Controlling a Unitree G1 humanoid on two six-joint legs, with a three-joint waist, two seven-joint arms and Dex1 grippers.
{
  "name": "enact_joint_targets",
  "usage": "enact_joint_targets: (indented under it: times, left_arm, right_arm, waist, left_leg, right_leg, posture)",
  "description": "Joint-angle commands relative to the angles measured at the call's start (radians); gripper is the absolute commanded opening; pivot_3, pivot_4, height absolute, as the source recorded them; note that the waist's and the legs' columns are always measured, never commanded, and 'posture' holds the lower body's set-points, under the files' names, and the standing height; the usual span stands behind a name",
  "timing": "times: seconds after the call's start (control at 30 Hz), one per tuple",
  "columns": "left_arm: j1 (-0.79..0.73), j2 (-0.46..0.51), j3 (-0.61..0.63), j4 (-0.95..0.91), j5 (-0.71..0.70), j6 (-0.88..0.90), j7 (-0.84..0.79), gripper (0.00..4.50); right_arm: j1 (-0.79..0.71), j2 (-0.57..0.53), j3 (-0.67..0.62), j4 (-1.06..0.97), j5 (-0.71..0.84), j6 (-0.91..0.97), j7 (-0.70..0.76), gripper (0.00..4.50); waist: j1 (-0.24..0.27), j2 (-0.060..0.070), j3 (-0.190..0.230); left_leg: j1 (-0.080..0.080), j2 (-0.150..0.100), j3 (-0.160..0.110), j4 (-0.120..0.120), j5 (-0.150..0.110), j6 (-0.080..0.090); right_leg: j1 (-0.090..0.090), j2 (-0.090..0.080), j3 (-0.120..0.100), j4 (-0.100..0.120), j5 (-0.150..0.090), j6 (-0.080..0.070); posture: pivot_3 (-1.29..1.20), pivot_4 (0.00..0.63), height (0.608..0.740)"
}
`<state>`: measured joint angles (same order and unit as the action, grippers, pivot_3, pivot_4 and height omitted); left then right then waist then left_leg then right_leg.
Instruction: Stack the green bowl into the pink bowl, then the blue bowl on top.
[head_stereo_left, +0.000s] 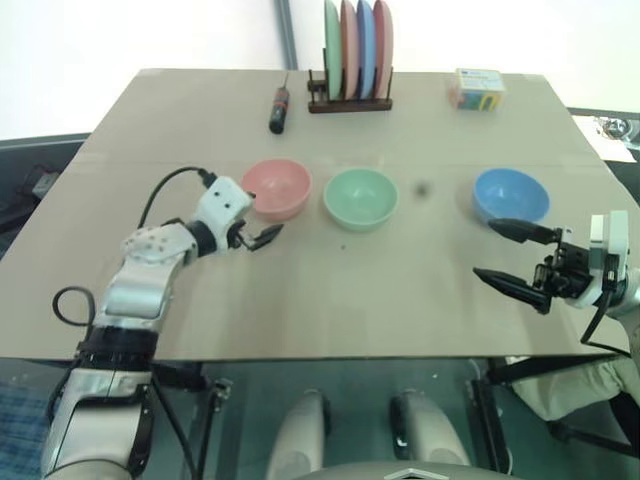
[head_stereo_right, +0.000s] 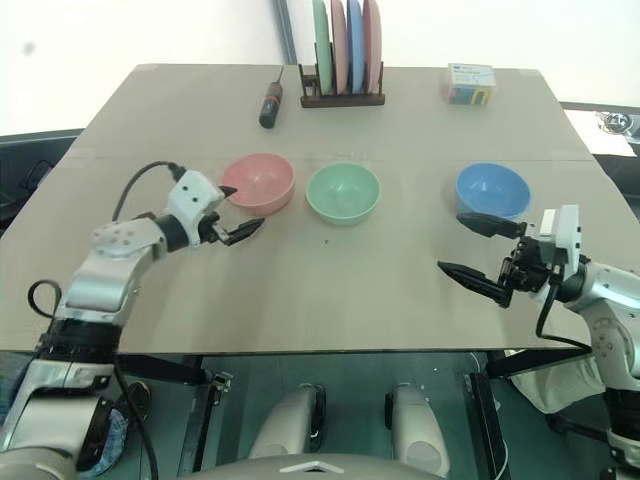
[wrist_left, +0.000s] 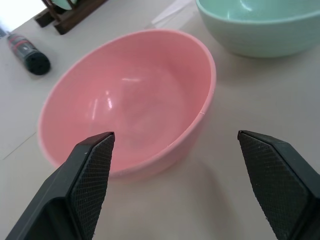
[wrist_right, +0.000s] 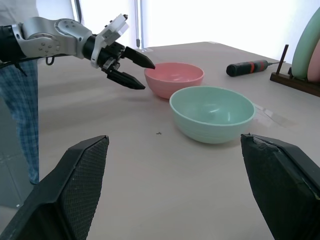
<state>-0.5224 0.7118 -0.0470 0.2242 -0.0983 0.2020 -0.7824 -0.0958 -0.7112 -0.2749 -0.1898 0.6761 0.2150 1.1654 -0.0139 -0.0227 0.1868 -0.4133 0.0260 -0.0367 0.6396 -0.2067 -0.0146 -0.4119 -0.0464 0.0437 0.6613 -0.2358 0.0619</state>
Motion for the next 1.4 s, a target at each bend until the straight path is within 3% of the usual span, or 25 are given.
enact_joint_targets:
  times: [0.03,0.1,0.2,0.43,0.67,0.83,0.93,1.07,1.23,1.4]
  left_arm:
    - [-0.102,-0.019,-0.043,0.134,0.049,-0.092,-0.045,4.22]
    - [-0.157,-0.035,-0.059,0.206,0.062,-0.118,-0.065,4.22]
    - [-0.221,-0.053,-0.078,0.289,0.087,-0.167,-0.083,3.22]
    - [-0.269,-0.056,-0.084,0.341,0.099,-0.214,-0.161,0.02]
    - [-0.224,-0.023,-0.084,0.249,0.074,-0.194,-0.272,0.02]
    - [-0.036,0.142,-0.109,-0.151,-0.162,-0.05,-0.676,0.02]
    - [0.002,0.185,-0.126,-0.253,-0.203,0.008,-0.743,0.02]
    - [-0.042,0.147,-0.195,-0.269,-0.16,0.038,-0.745,0.02]
    - [-0.178,0.012,-0.288,-0.104,-0.001,-0.061,-0.645,0.02]
    - [-0.255,-0.089,-0.326,0.022,0.063,-0.129,-0.599,0.02]
  right_arm:
    - [0.002,-0.001,-0.038,-0.04,0.013,-0.022,-0.009,4.42]
    - [0.003,0.001,-0.037,-0.04,0.01,-0.026,-0.012,4.42]
    - [0.009,0.002,-0.038,-0.043,0.009,-0.031,-0.014,4.5]
    - [0.033,0.0,-0.047,-0.04,0.005,-0.05,-0.017,4.5]
    - [0.031,0.004,-0.038,-0.031,-0.001,-0.06,-0.019,4.5]
    - [0.02,-0.002,-0.036,-0.014,-0.007,-0.067,-0.01,4.5]
    - [0.011,0.0,-0.031,-0.006,-0.011,-0.07,-0.009,4.5]
    - [-0.001,0.008,-0.017,0.0,-0.018,-0.075,-0.011,4.5]
    - [-0.001,0.023,-0.002,-0.014,-0.023,-0.077,-0.015,4.5]
    - [0.023,0.027,-0.006,-0.037,-0.024,-0.078,-0.024,4.5]
  waist:
    - [0.0,0.0,0.0]
    - [0.0,0.0,0.0]
    - [-0.001,0.0,0.0]
    - [-0.002,0.0,0.0]
    - [-0.003,0.0,0.0]
    - [-0.006,0.0,0.0]
    - [-0.004,0.0,0.0]
    - [0.005,0.001,0.0]
    - [0.005,0.0,0.0]
    - [-0.003,0.001,0.0]
  left_leg:
    - [0.0,0.0,0.0,0.0,0.0,0.0]
    - [0.0,0.0,0.0,0.0,0.0,0.0]
    - [0.0,0.0,0.0,0.001,0.0,0.0]
    - [-0.001,0.0,0.0,0.001,0.0,0.0]
    - [-0.001,0.0,0.0,0.001,0.0,0.0]
    - [-0.001,0.0,0.0,0.0,0.0,0.0]
    - [0.0,0.001,0.0,0.001,0.0,0.0]
    - [0.0,0.001,-0.001,0.004,0.0,0.0]
    - [-0.001,0.0,-0.002,0.009,0.0,0.001]
    - [-0.002,0.0,-0.001,0.009,-0.001,0.002]
  right_leg:
    - [0.0,0.0,0.0,0.0,0.0,0.0]
    - [0.0,0.0,0.0,0.0,0.0,0.0]
    - [0.0,0.0,0.0,0.0,0.0,0.0]
    - [0.0,0.0,0.0,0.0,0.0,0.0]
    - [0.0,0.0,0.0,0.001,0.0,0.0]
    - [-0.001,0.0,0.0,0.001,0.0,0.0]
    - [-0.001,0.0,0.0,0.001,0.0,0.0]
    - [0.001,0.0,-0.001,0.001,-0.004,0.001]
    - [0.003,0.0,-0.001,0.001,-0.003,0.003]
    - [0.003,0.001,0.0,0.001,-0.001,0.005]
  posture:
    - [0.0,0.15,0.74]
    - [0.0,0.15,0.74]
    - [0.0,0.15,0.74]
    - [0.0,0.15,0.74]
    - [0.0,0.15,0.74]
    - [0.0,0.15,0.74]
    - [0.0,0.15,0.74]
    - [0.0,0.15,0.74]
    - [0.0,0.15,0.74]
    - [0.0,0.15,0.74]
